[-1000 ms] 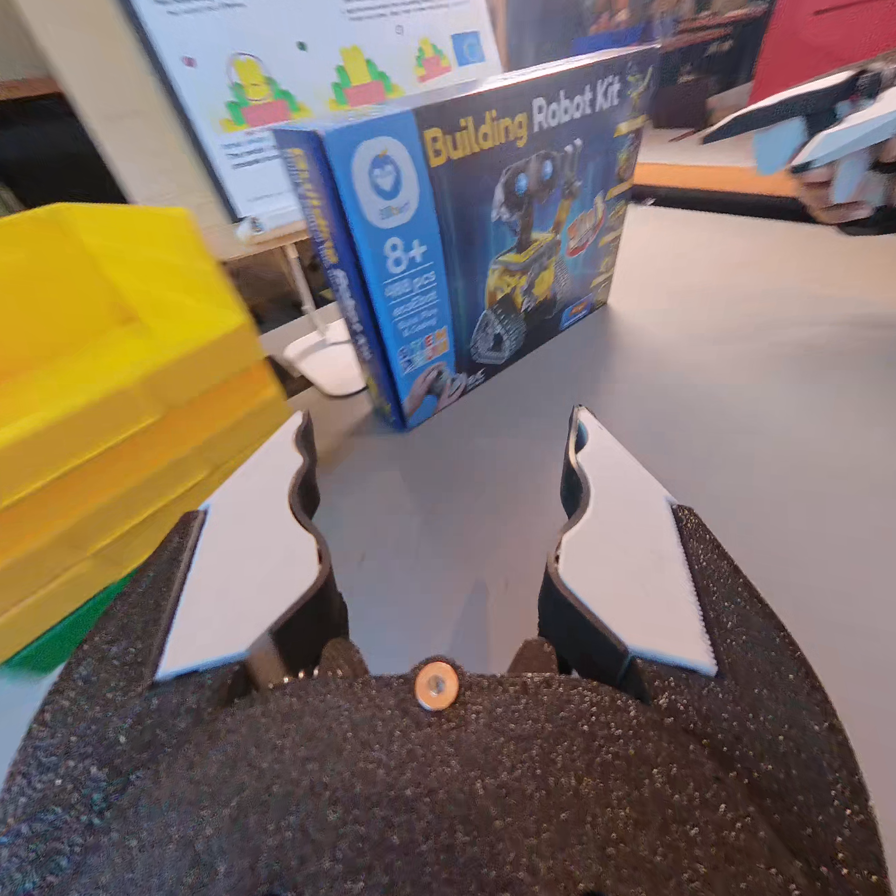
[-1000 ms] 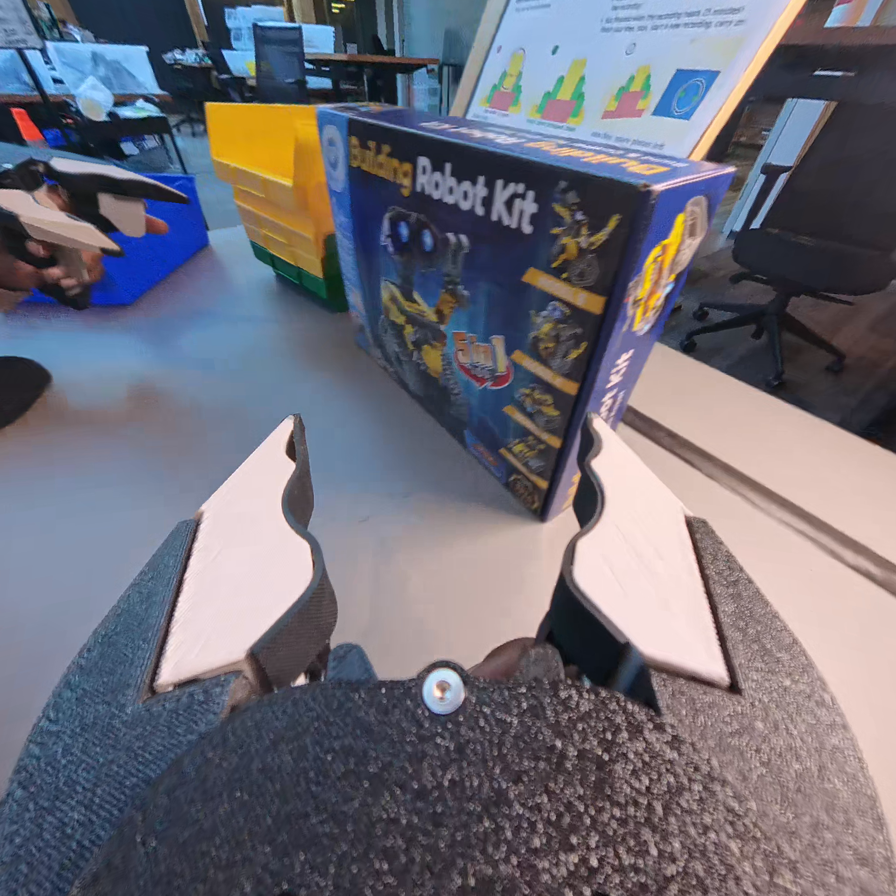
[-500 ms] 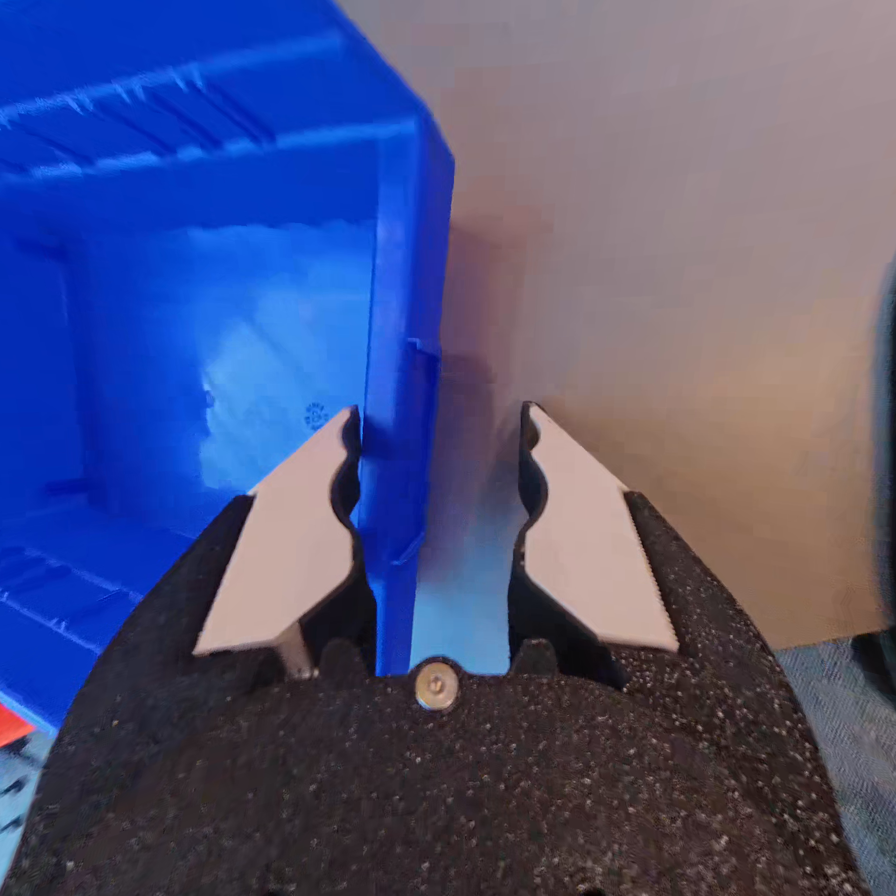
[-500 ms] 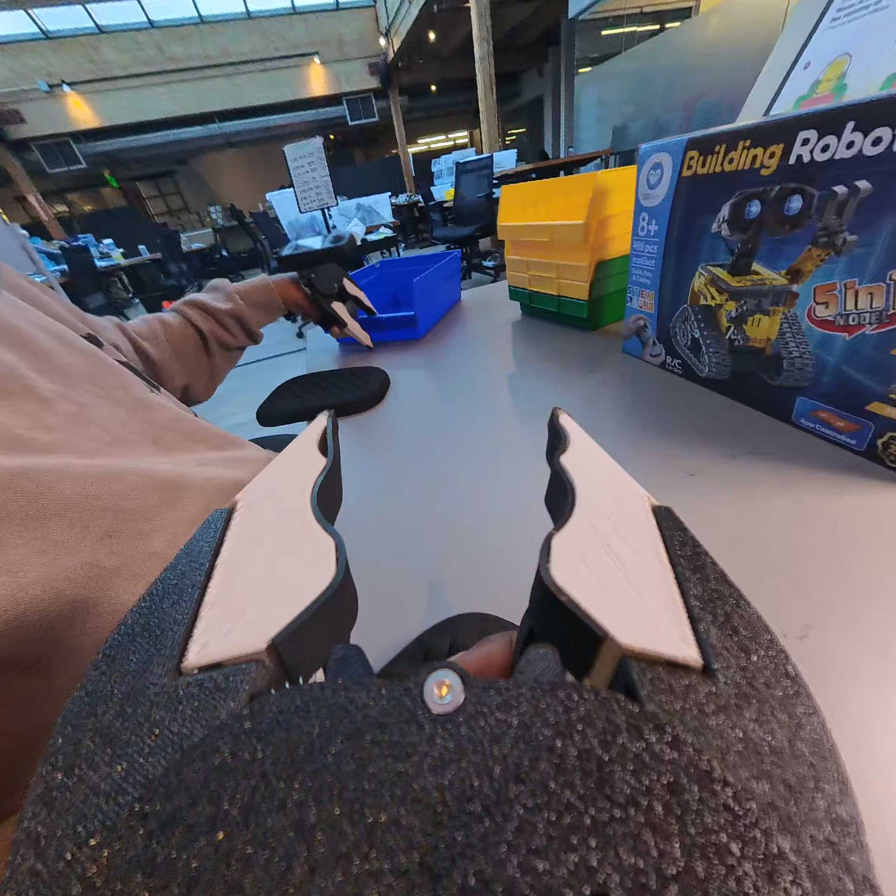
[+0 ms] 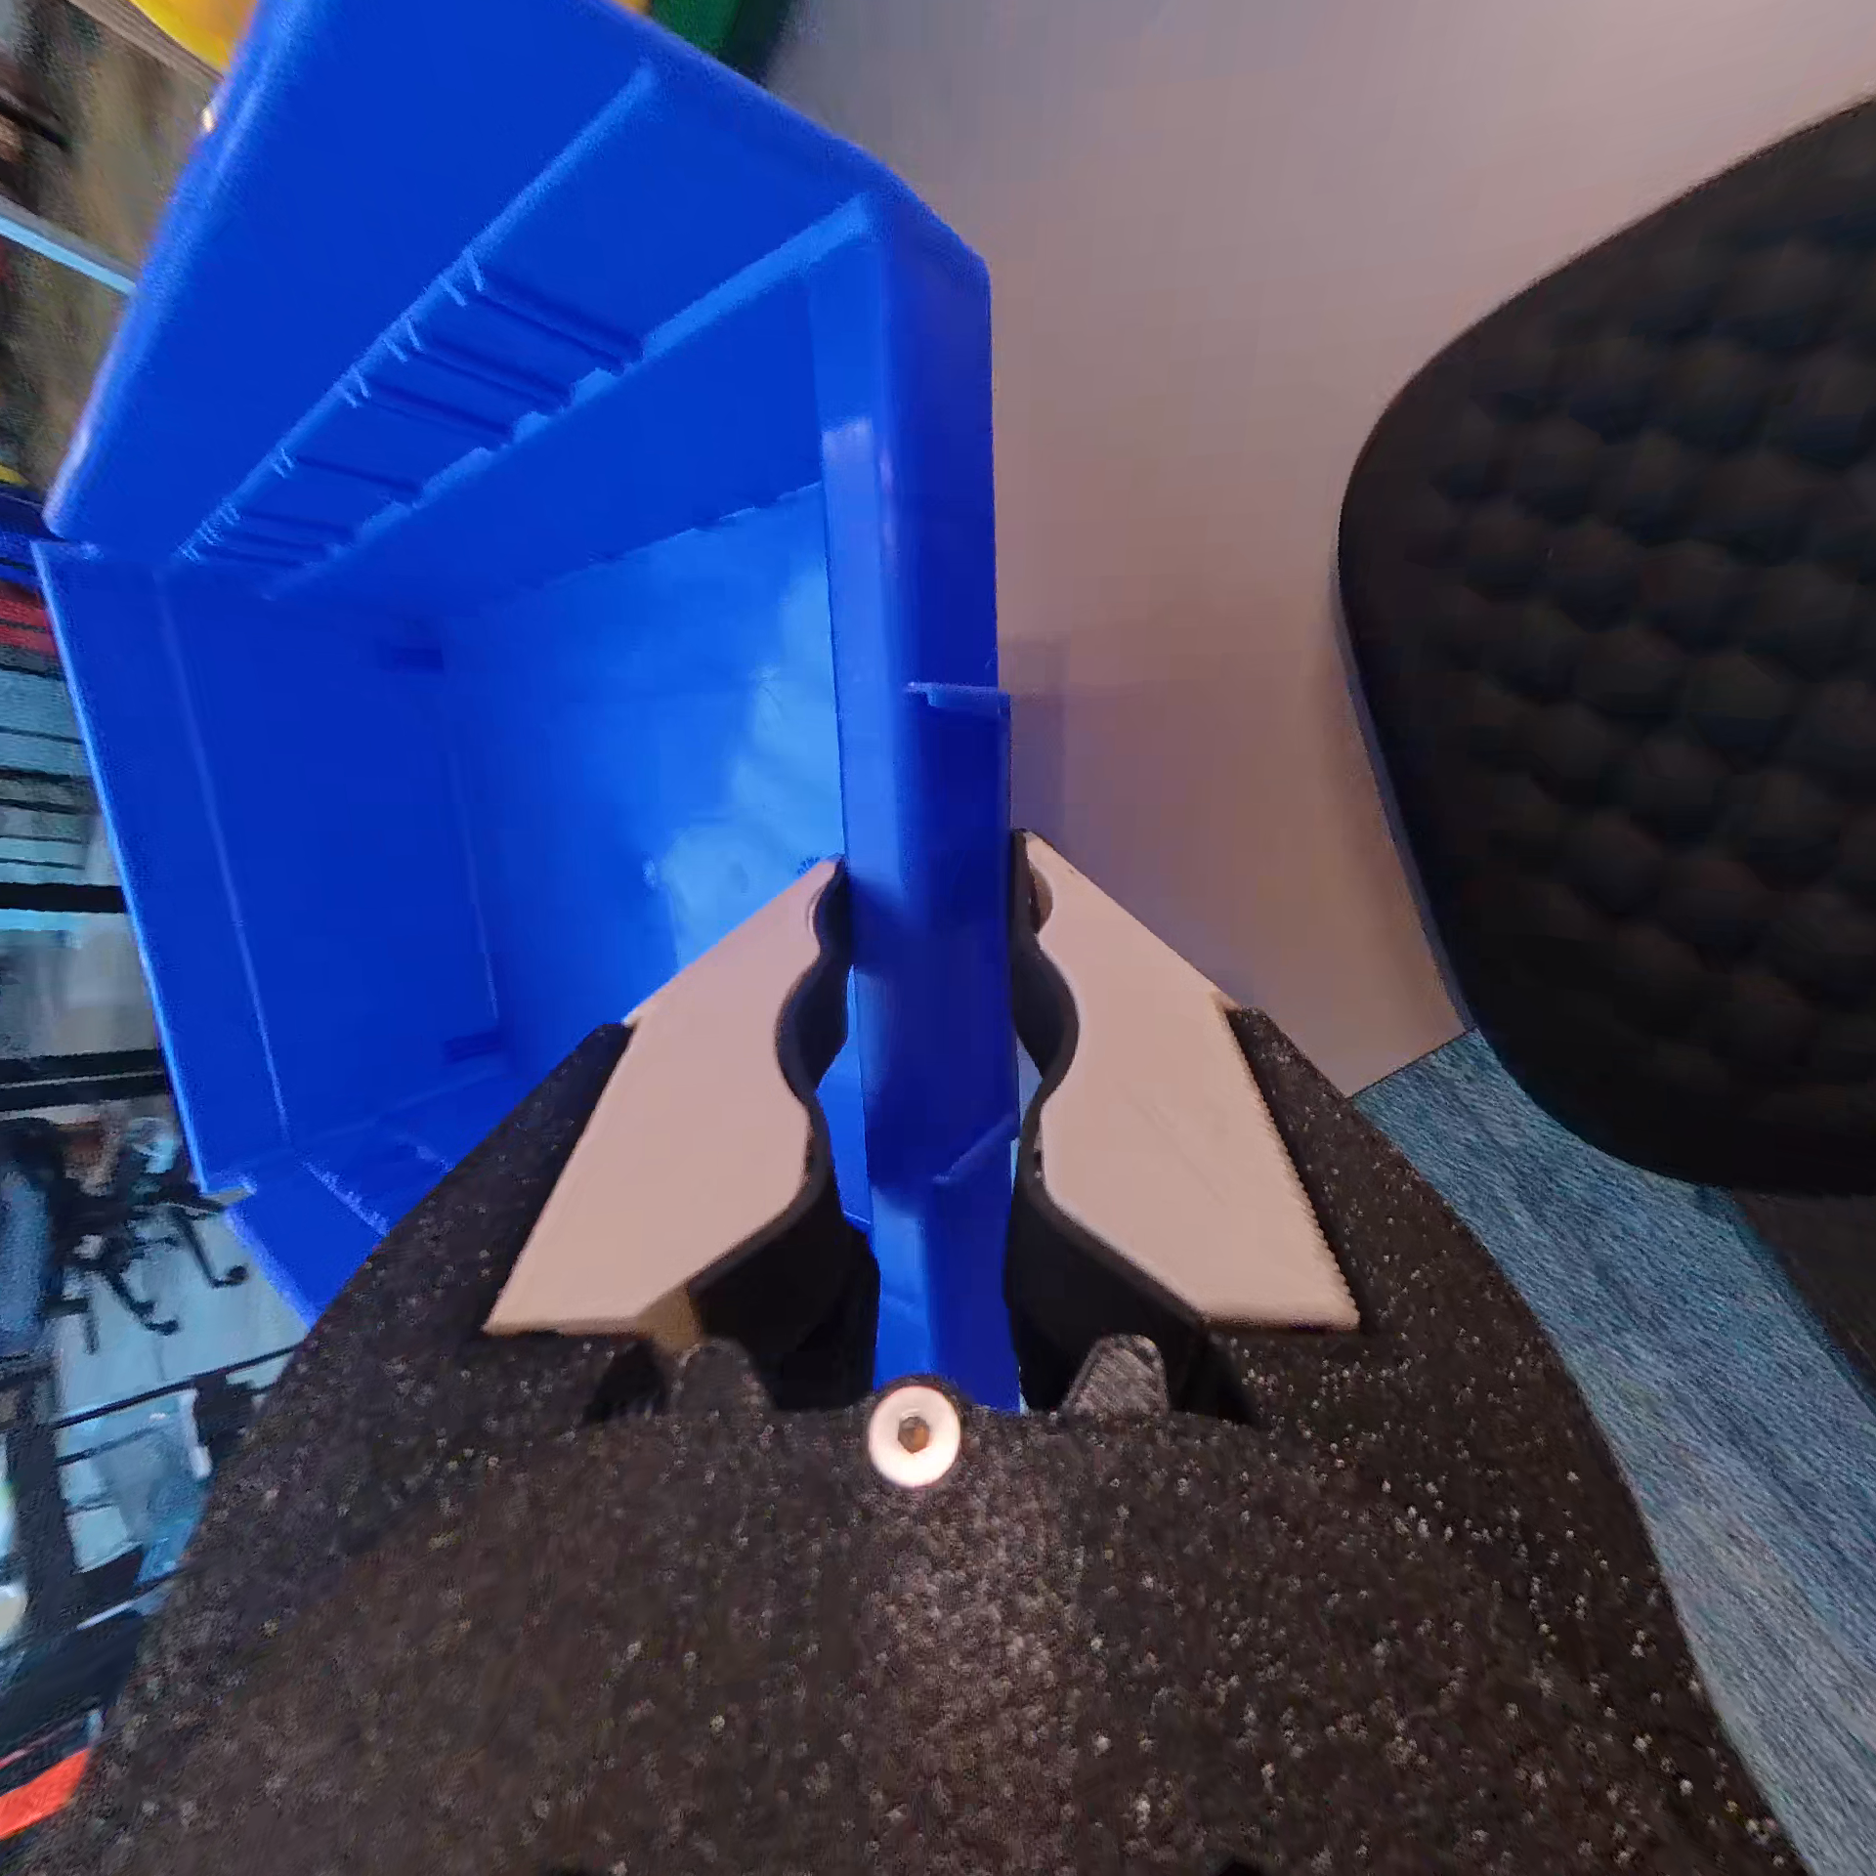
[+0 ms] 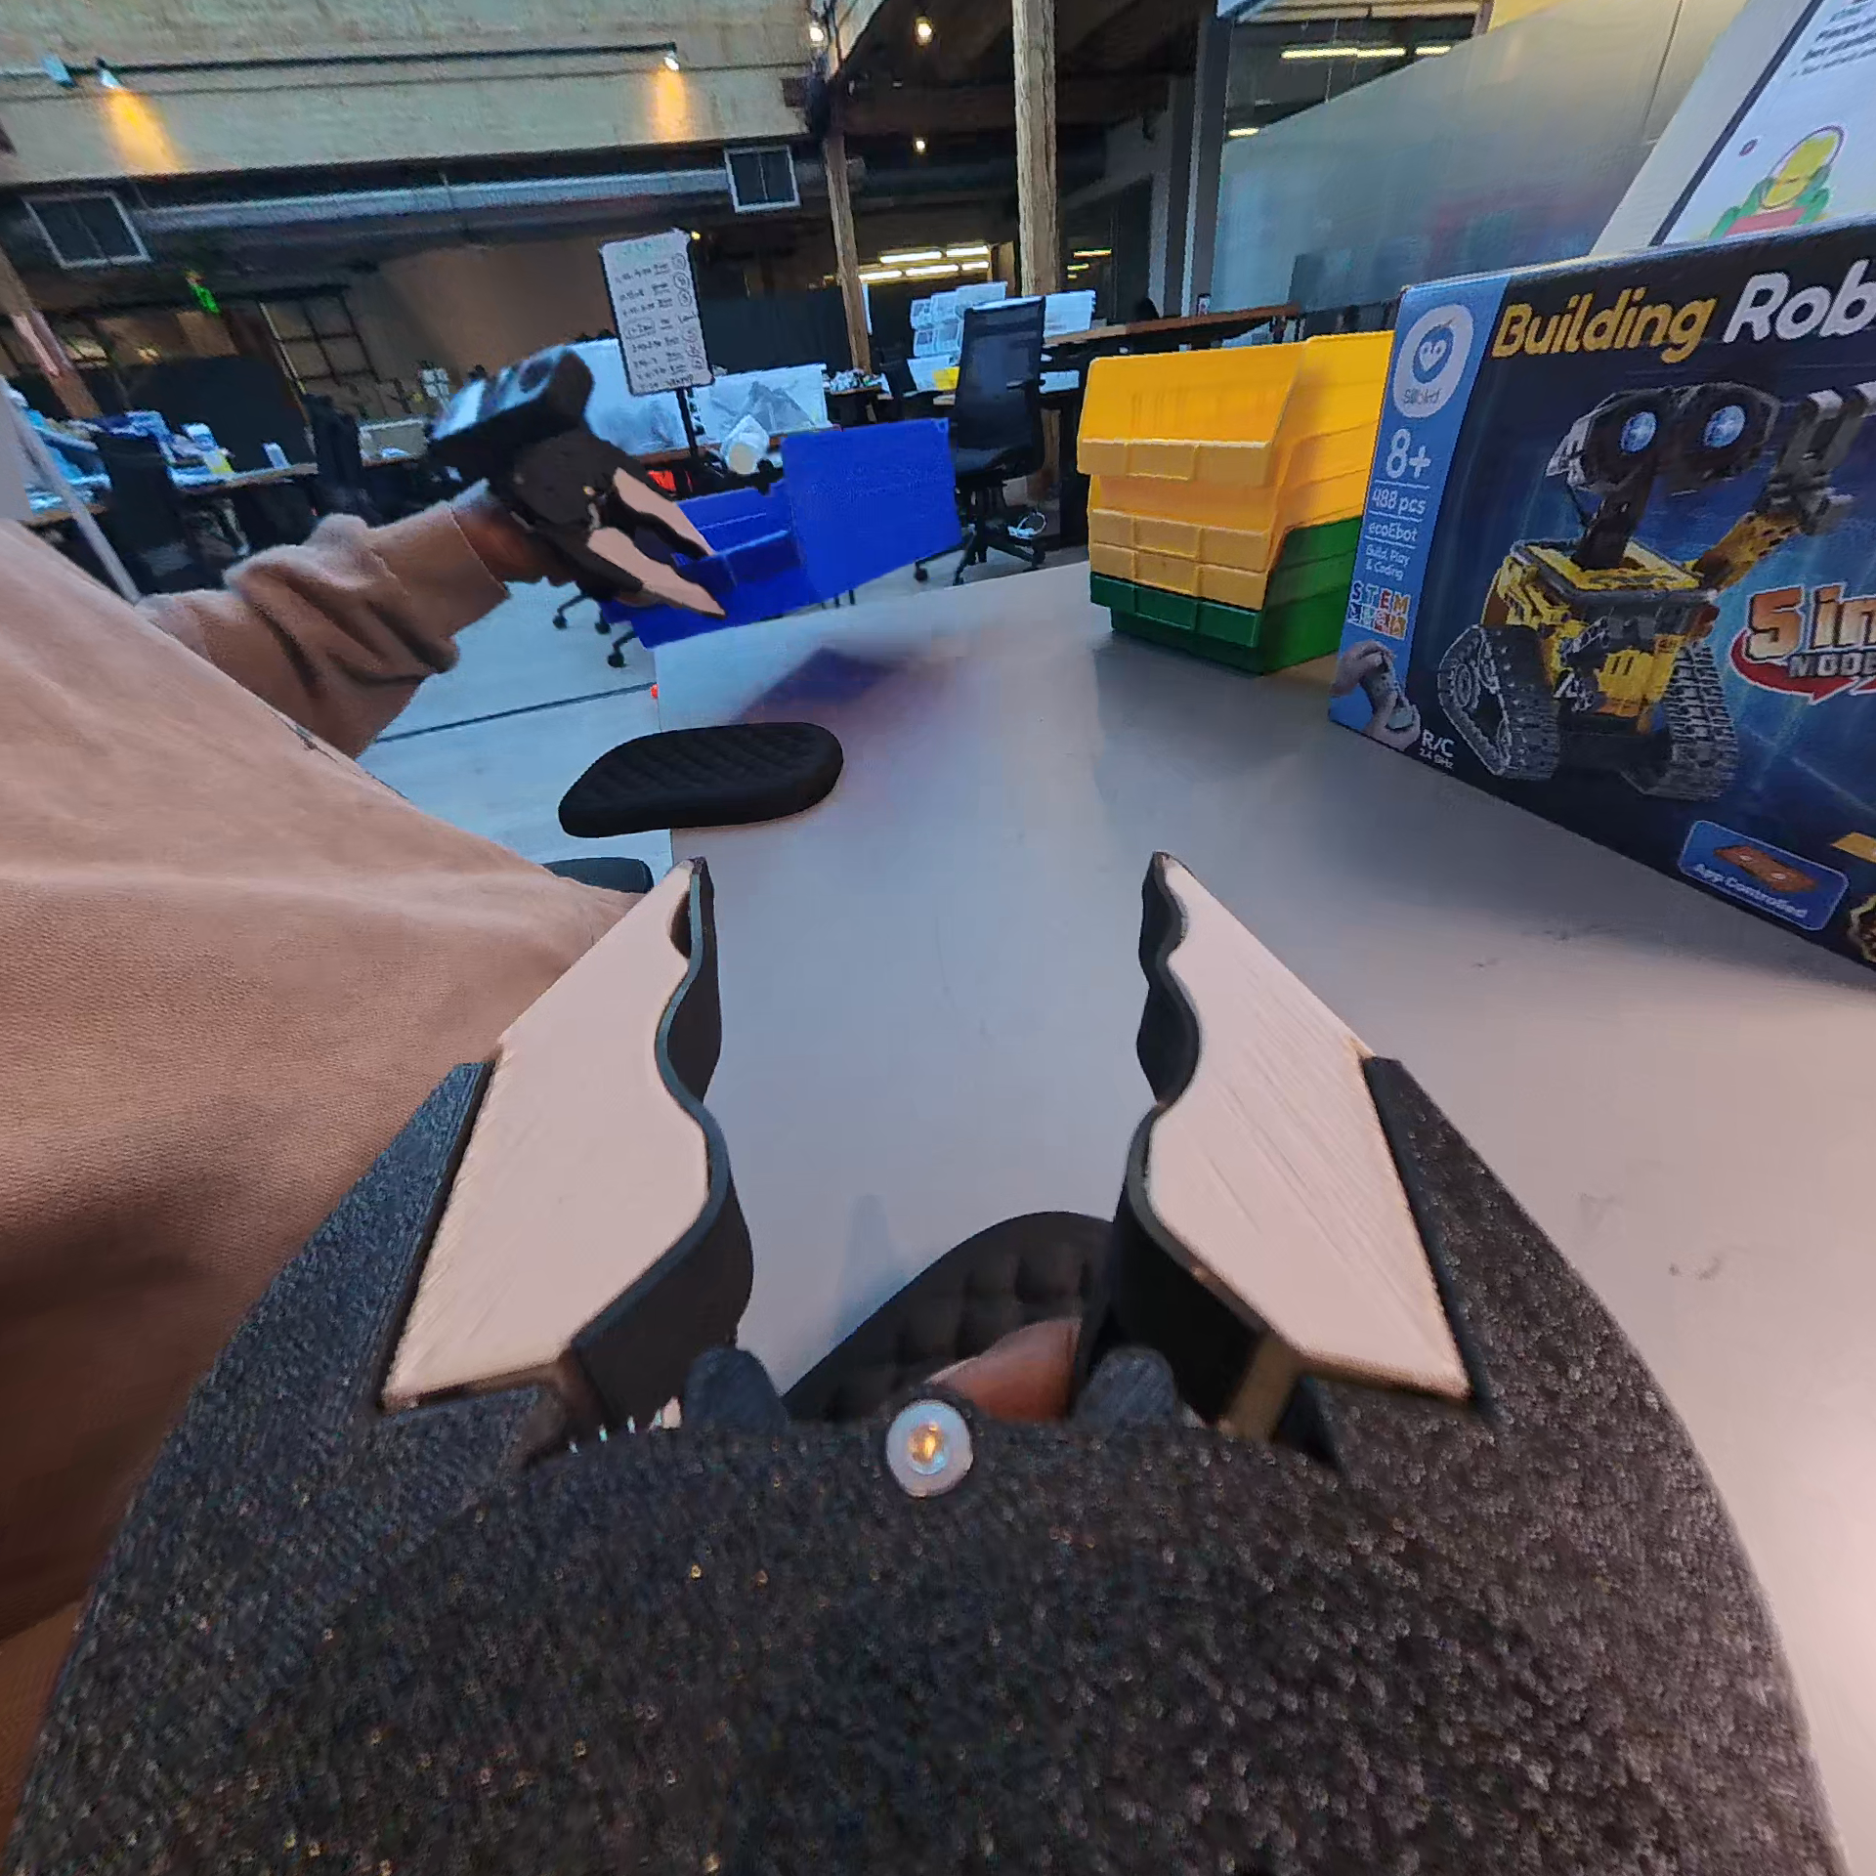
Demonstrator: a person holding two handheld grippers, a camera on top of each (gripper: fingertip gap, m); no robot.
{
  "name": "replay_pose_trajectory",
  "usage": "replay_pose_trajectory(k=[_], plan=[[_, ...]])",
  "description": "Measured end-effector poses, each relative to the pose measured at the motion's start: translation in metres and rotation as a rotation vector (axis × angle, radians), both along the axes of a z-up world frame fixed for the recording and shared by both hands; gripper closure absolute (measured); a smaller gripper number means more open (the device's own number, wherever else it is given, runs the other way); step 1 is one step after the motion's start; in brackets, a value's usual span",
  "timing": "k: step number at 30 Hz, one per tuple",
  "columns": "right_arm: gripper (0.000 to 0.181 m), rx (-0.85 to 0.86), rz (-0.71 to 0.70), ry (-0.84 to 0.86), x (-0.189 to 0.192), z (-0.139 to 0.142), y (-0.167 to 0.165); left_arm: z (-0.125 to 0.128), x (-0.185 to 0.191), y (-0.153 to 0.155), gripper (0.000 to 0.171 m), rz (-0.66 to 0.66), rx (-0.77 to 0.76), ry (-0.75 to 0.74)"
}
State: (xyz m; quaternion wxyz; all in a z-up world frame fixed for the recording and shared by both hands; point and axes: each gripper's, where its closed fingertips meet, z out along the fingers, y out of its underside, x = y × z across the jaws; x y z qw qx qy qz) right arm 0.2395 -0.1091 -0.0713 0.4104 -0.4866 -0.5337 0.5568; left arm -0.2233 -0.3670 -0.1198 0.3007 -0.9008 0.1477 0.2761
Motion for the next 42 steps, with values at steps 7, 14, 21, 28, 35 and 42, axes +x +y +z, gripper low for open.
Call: replay_pose_trajectory(k=[7,14,21,28,35,42], plan=[[0.099,0.017,0.037,0.022,-0.008,0.01,-0.006,0.11,0.013,0.047,0.144,-0.164,0.09,0.3],[0.099,0.063,0.031,0.001,-0.009,0.016,-0.014,0.165,-0.032,0.197,0.144,-0.375,-0.049,0.438],[0.099,0.062,-0.093,-0.042,0.008,0.009,-0.004,0.118,-0.093,0.332,0.142,-0.477,-0.141,0.3],[0.101,-0.049,-0.195,-0.043,0.028,-0.003,0.02,0.074,-0.088,0.35,0.142,-0.581,-0.113,0.087],[0.102,-0.105,-0.098,0.05,-0.006,0.017,0.024,0.099,-0.064,0.342,0.137,-0.559,0.049,-0.11],[0.102,-0.076,-0.01,0.006,-0.041,0.009,0.011,0.083,-0.057,0.355,0.171,-0.463,0.145,-0.194]])
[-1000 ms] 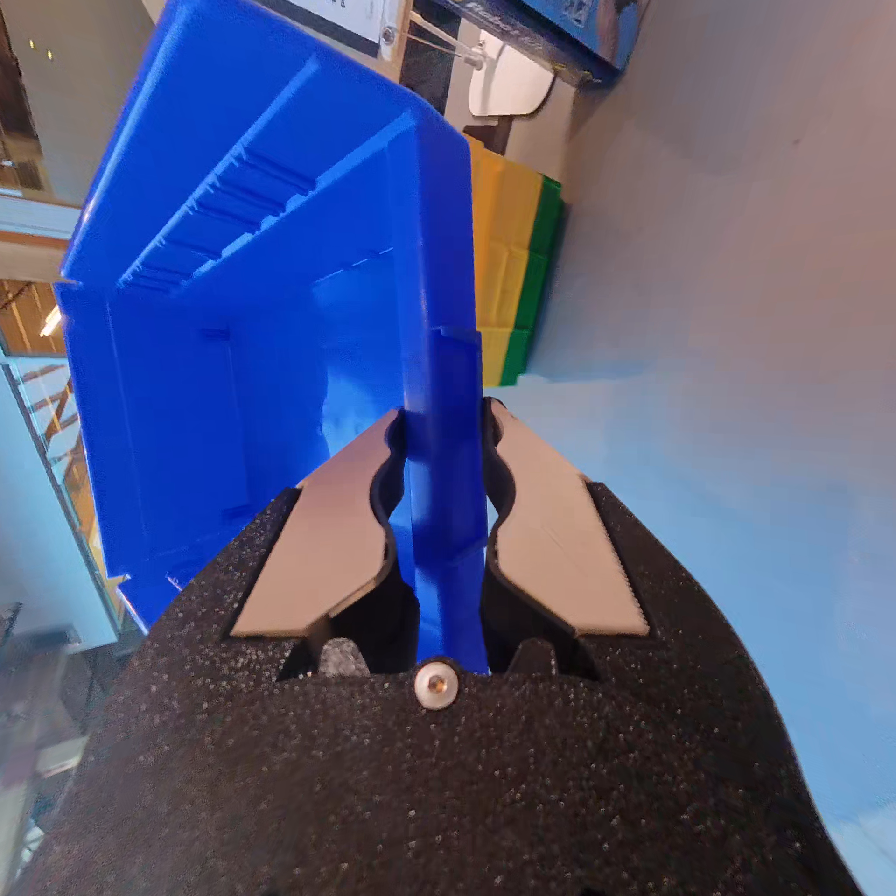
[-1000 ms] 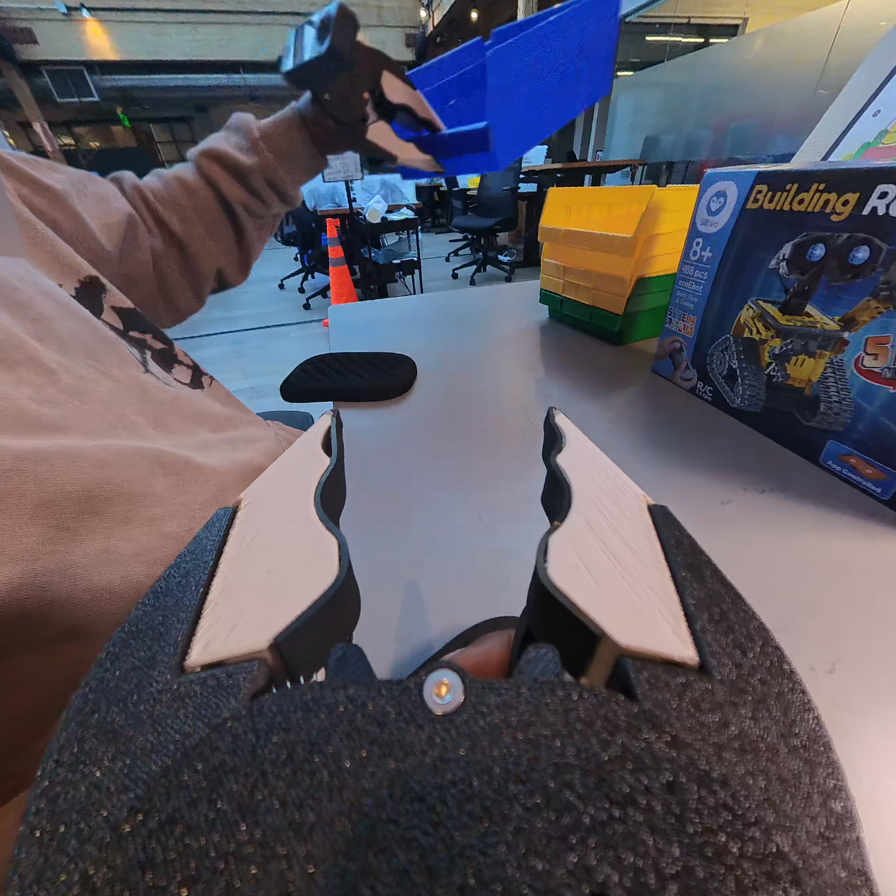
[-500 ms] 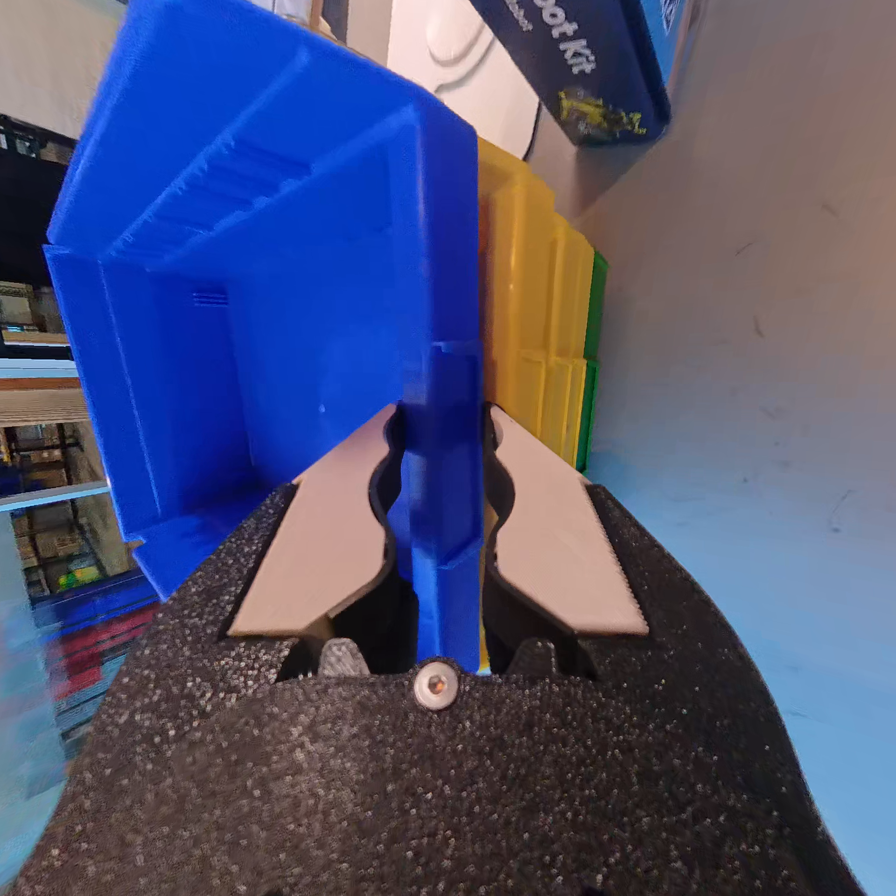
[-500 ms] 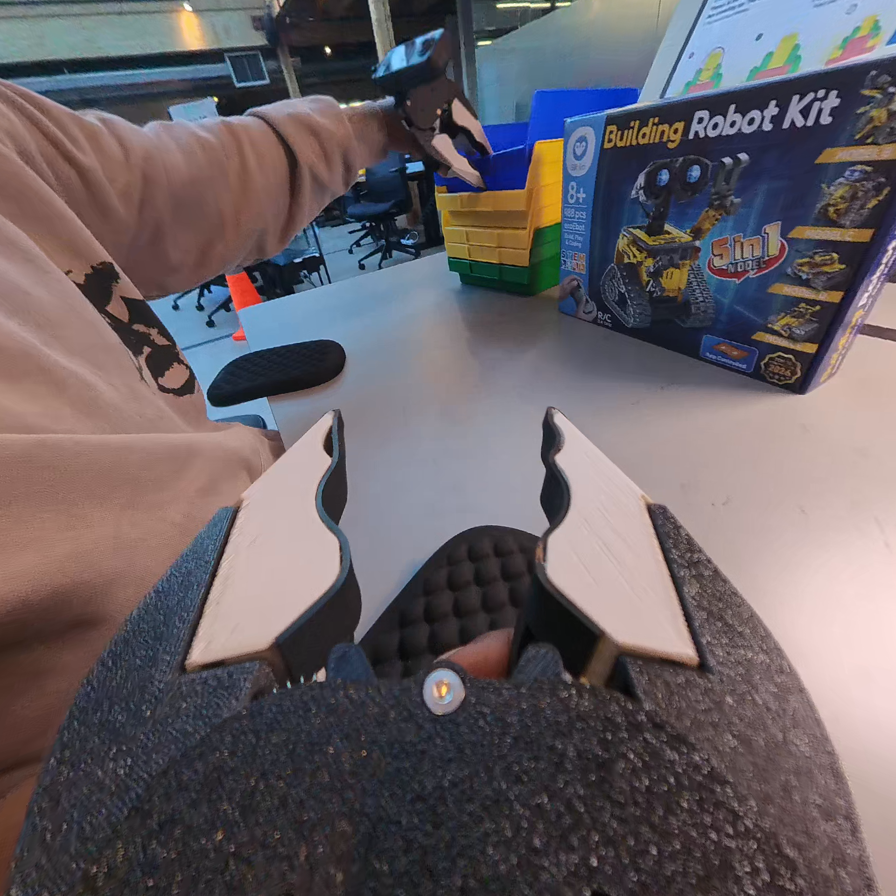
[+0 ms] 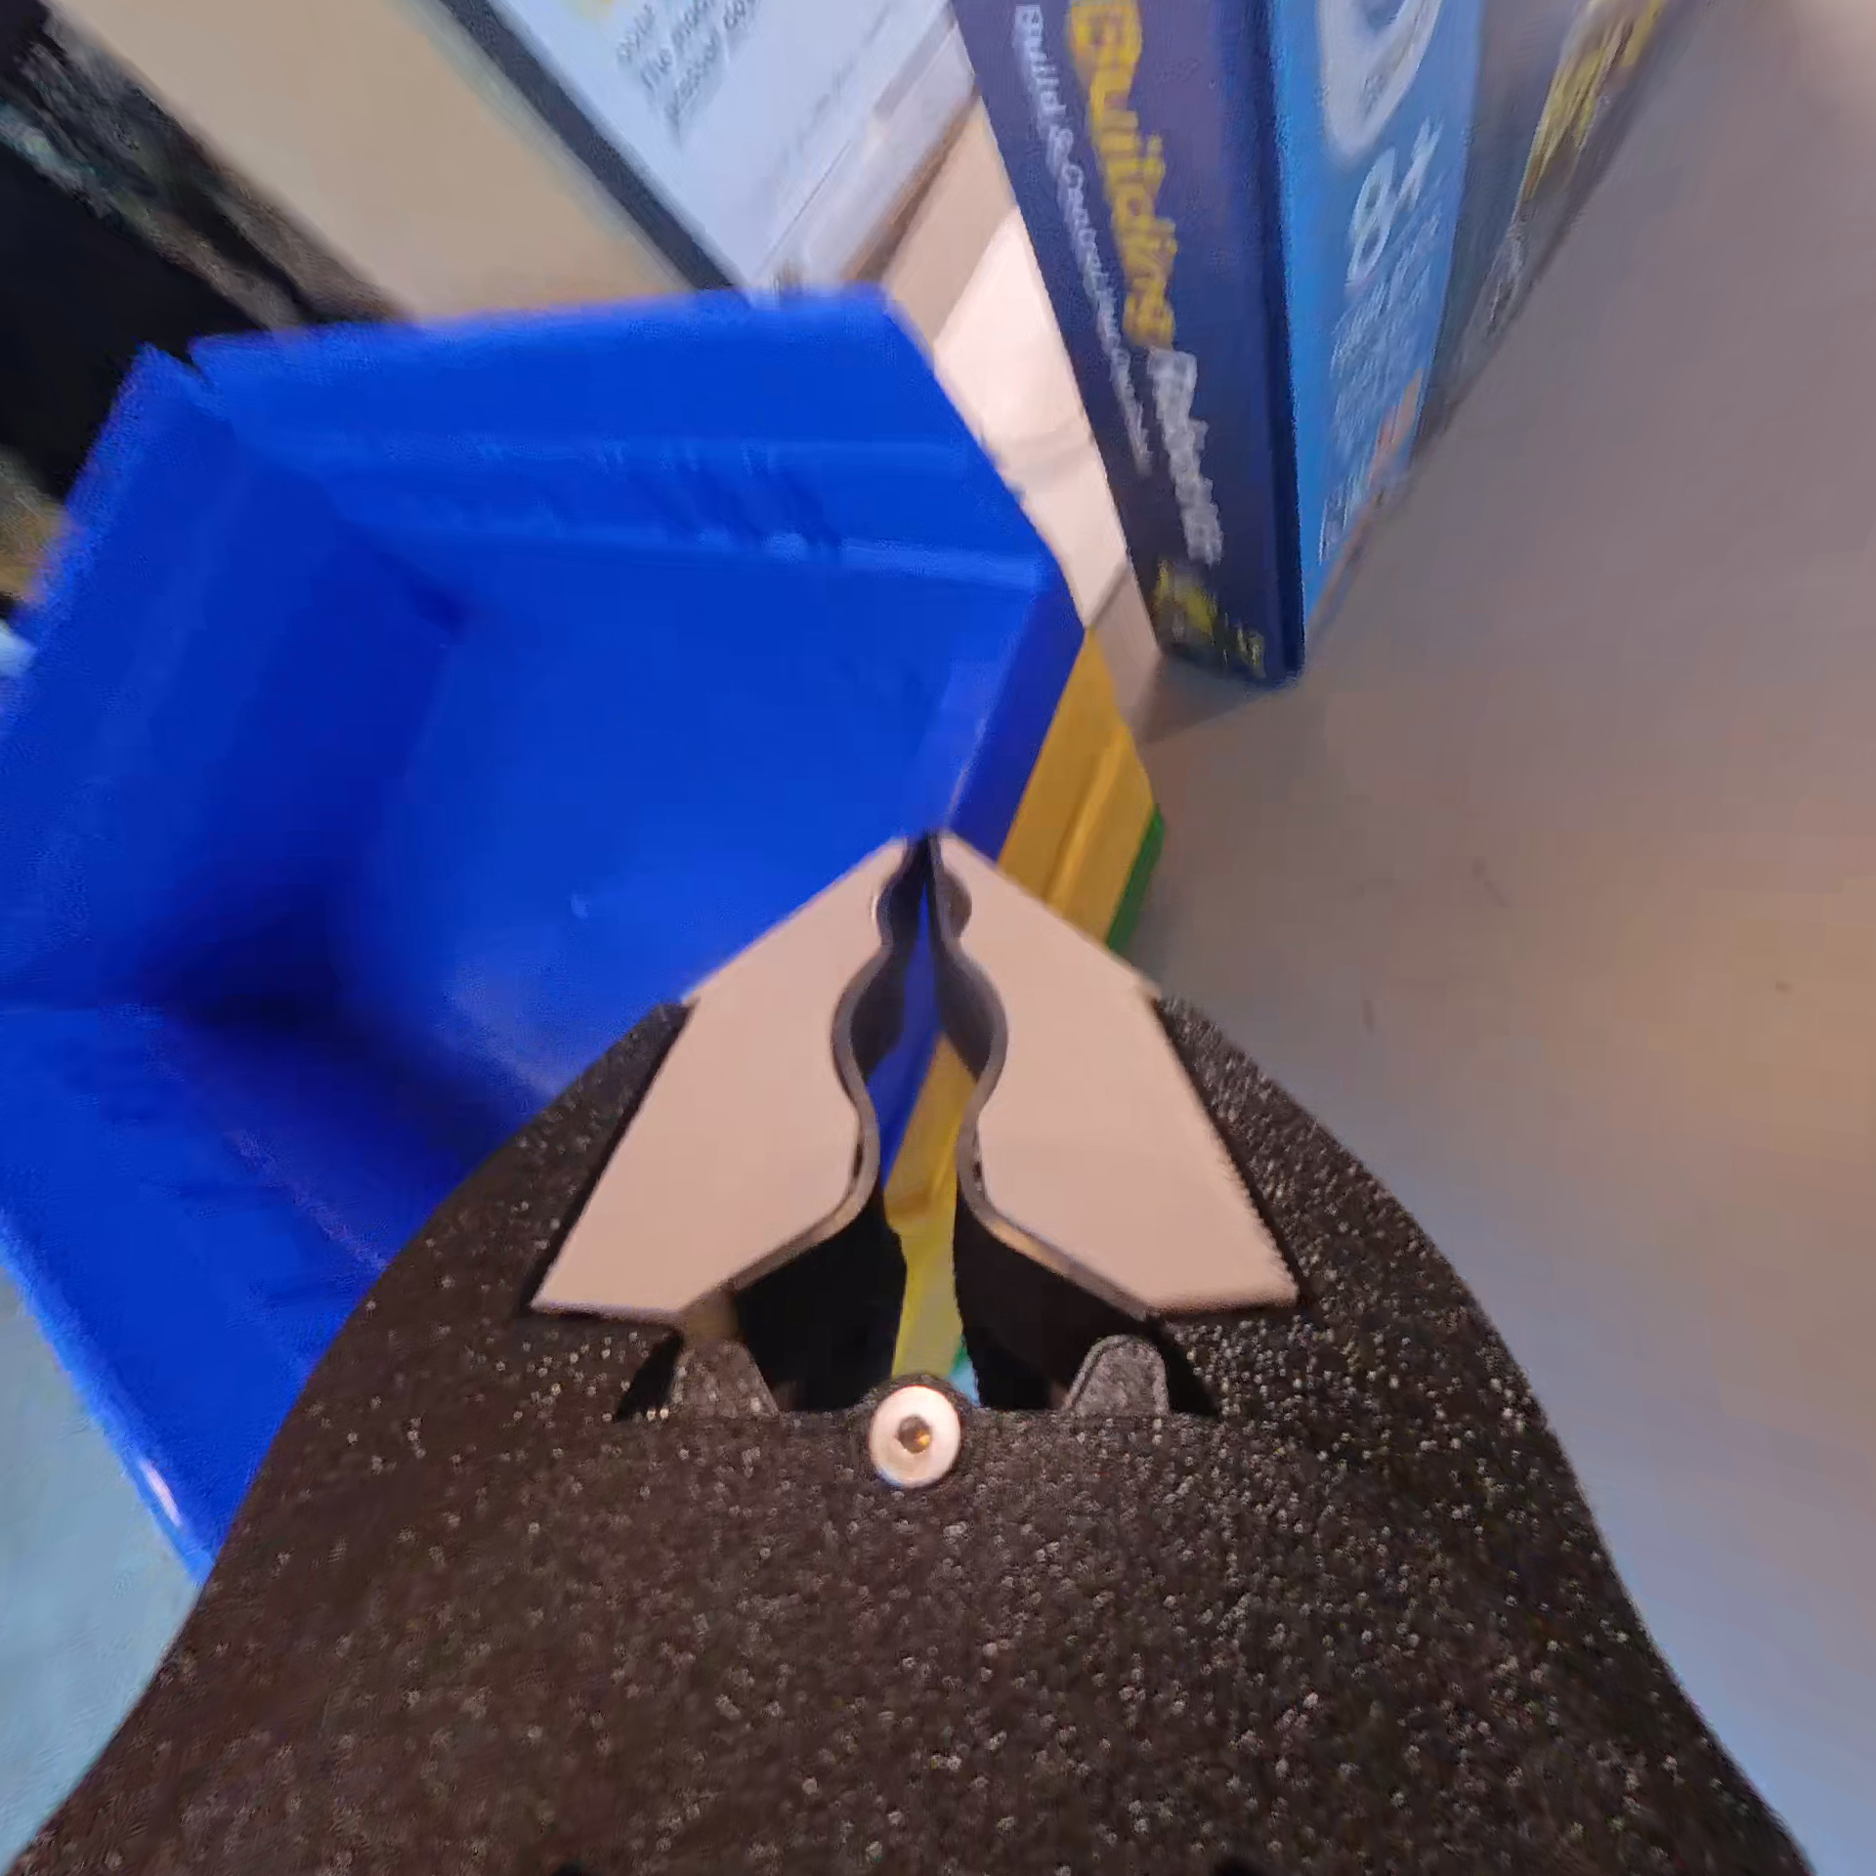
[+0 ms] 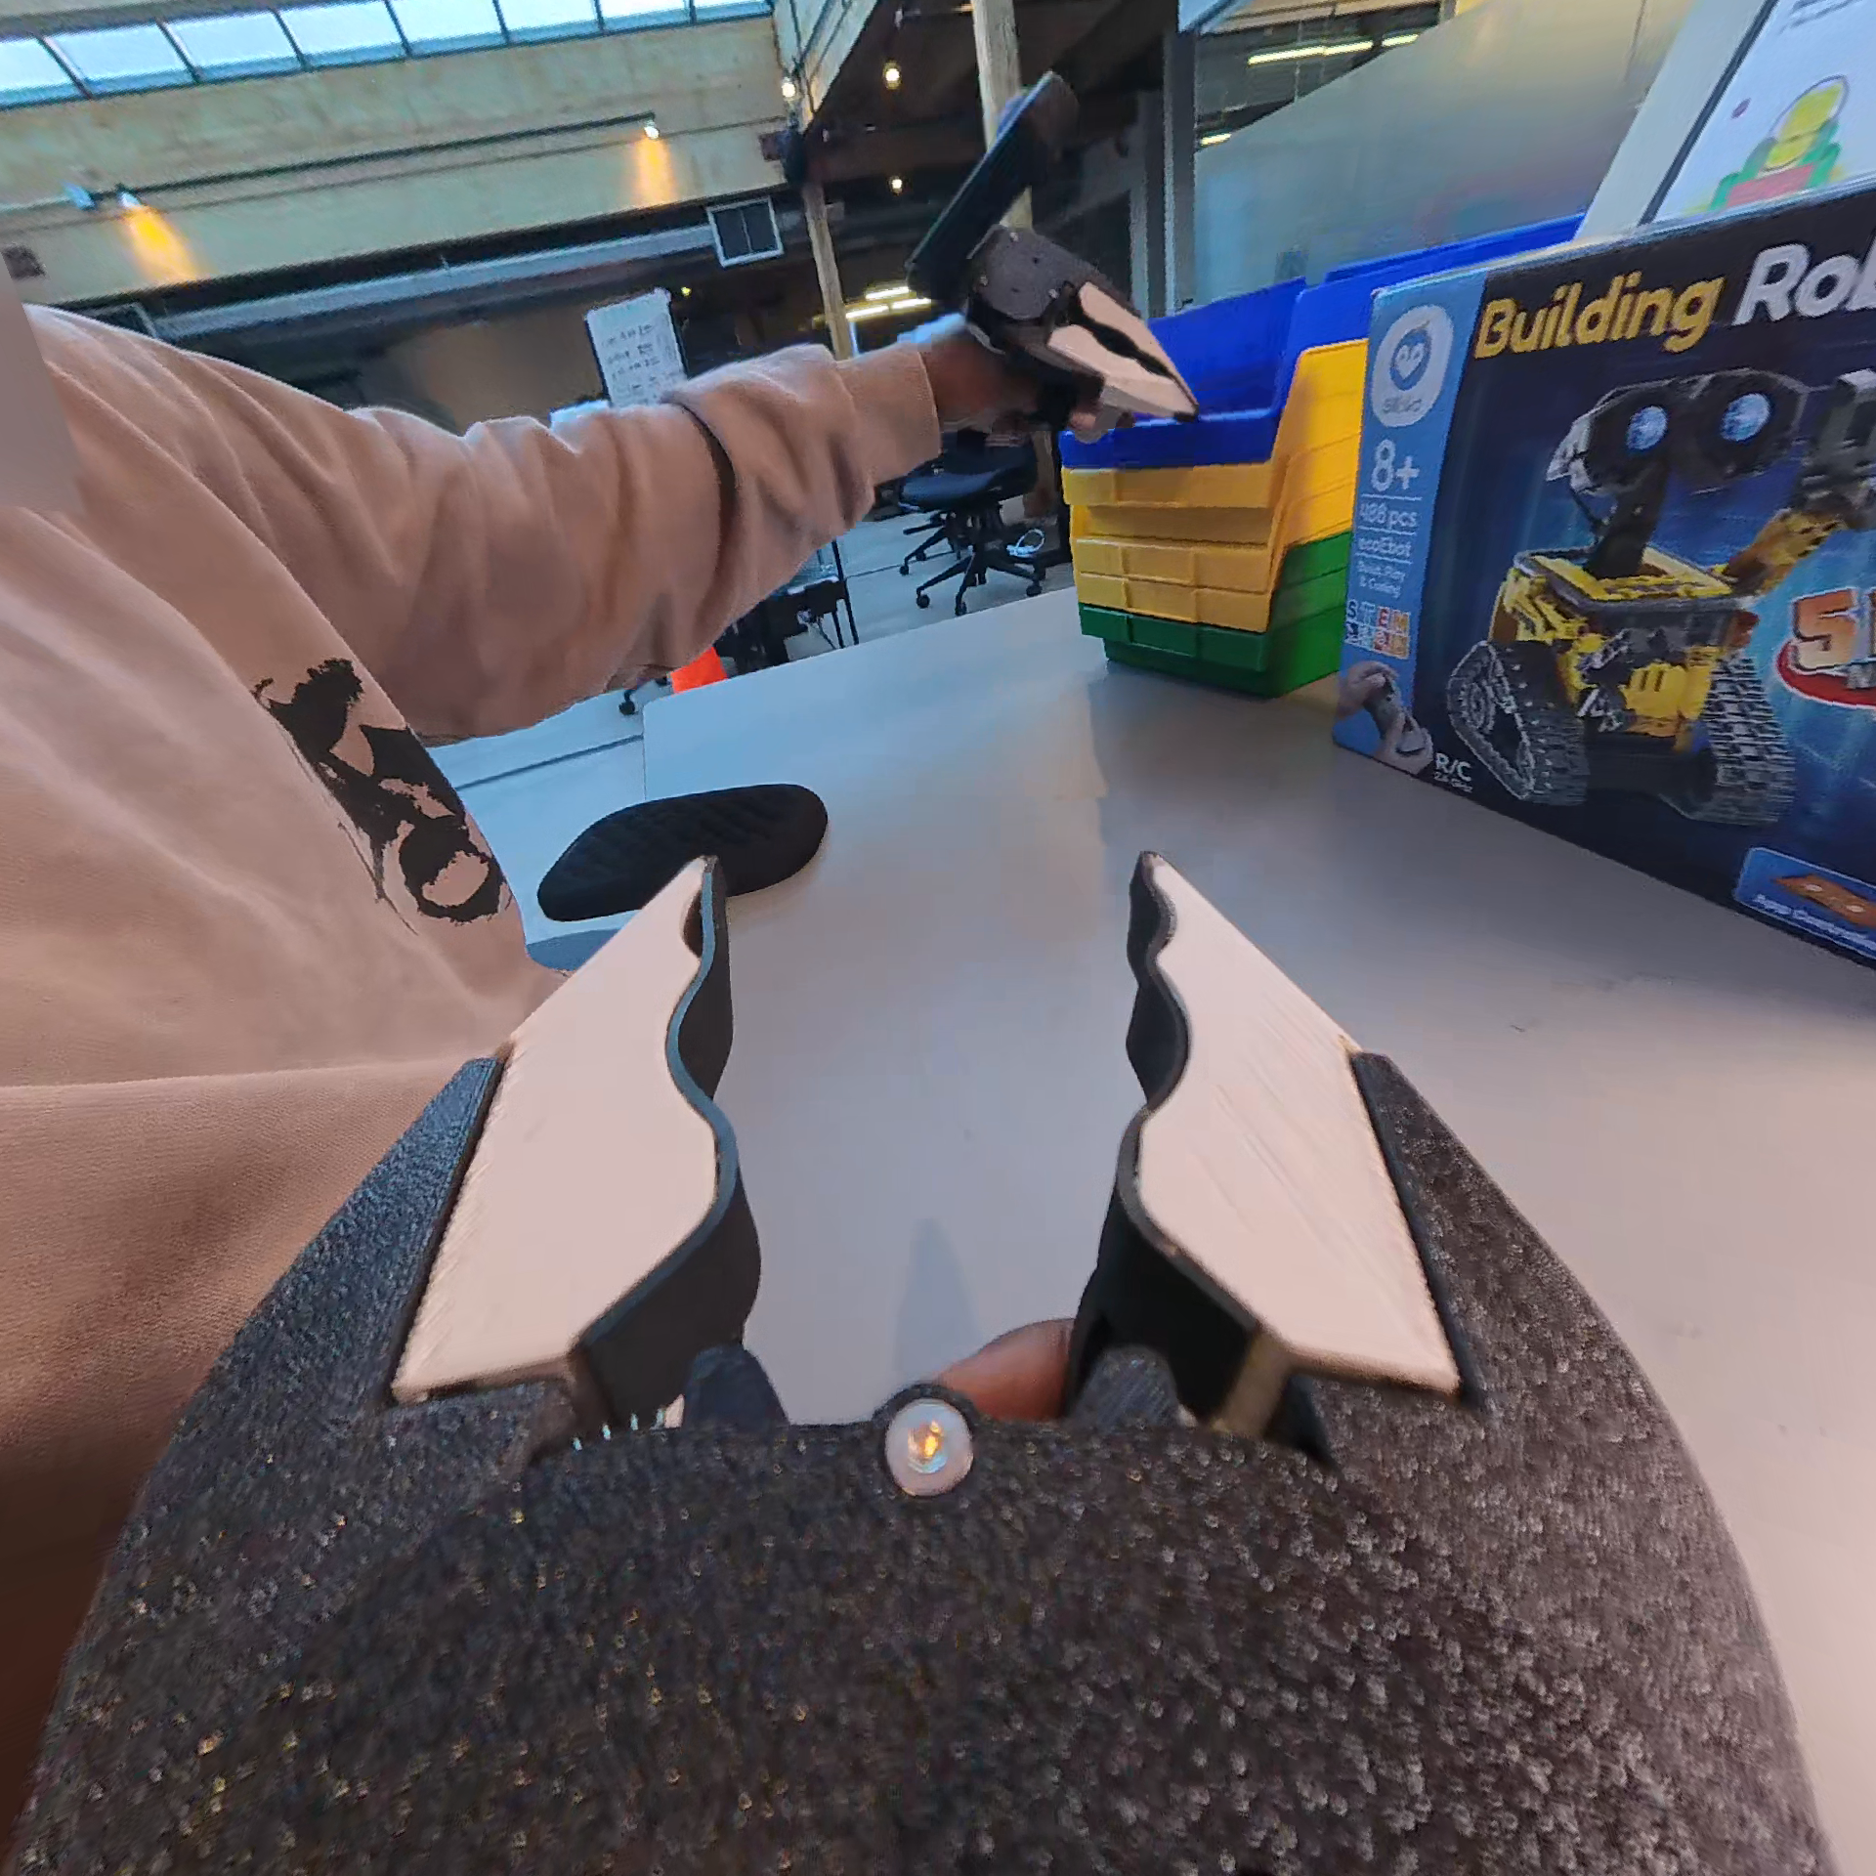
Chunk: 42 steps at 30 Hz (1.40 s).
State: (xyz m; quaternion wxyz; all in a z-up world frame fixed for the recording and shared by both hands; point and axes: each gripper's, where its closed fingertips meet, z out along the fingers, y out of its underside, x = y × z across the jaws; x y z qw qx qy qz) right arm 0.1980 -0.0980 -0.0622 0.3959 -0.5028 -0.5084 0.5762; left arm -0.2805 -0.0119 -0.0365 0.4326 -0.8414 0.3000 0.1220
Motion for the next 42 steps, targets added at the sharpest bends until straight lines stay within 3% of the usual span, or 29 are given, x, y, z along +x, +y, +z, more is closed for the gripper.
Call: replay_pose_trajectory(k=[3,6,10,17,20,24,28,32,38,42], plan=[[0.102,0.019,0.017,-0.021,-0.005,-0.006,-0.006,0.001,-0.002,0.0,0.171,0.02,0.014,0.192],[0.102,0.021,0.012,-0.028,-0.007,-0.007,-0.007,0.001,0.004,-0.001,0.171,0.069,0.033,0.262],[0.103,0.076,-0.074,-0.035,-0.004,-0.006,0.003,0.007,0.059,-0.015,0.162,0.087,0.237,-0.007],[0.104,0.185,-0.364,-0.06,0.003,0.0,0.043,0.015,0.168,-0.099,0.14,0.128,0.462,-0.613],[0.089,0.246,-0.593,-0.104,0.012,-0.001,0.072,0.007,0.196,-0.129,0.125,0.203,0.505,-0.681],[0.08,0.291,-0.764,-0.098,0.023,0.001,0.083,-0.005,0.228,-0.157,0.099,0.258,0.543,-0.669],[0.079,0.283,-0.816,-0.093,0.034,-0.003,0.075,-0.022,0.226,-0.175,0.085,0.352,0.572,-0.586],[0.077,0.215,-0.804,-0.141,0.037,-0.034,0.07,-0.073,0.206,-0.177,0.074,0.47,0.448,-0.557],[0.075,0.215,-0.777,-0.131,0.039,-0.029,0.061,-0.065,0.197,-0.183,0.077,0.468,0.491,-0.671],[0.089,0.205,-0.652,-0.159,0.028,-0.038,0.047,-0.064,0.198,-0.183,0.08,0.453,0.497,-0.693]])
